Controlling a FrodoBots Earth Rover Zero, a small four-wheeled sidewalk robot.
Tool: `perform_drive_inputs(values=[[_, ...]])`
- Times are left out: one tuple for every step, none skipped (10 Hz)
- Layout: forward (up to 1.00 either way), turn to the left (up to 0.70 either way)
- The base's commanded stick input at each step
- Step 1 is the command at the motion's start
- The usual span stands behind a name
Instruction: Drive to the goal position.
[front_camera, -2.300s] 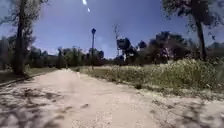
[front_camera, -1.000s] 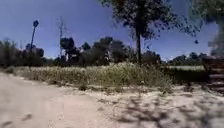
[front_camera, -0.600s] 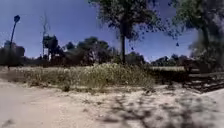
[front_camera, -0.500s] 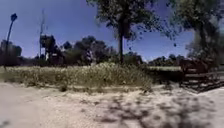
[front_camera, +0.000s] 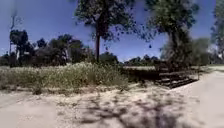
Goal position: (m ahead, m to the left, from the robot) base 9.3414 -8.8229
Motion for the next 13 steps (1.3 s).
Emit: perform_drive_inputs(values=[[0.00, -0.85], [0.00, -0.85], [0.00, -0.85], [0.00, -0.85], [0.00, -0.85], [0.00, -0.85], [0.00, -0.85], [0.00, -0.85], [0.00, -0.85], [0.00, -0.85], [0.00, -0.85], [0.00, -0.85], [0.00, -0.85]])
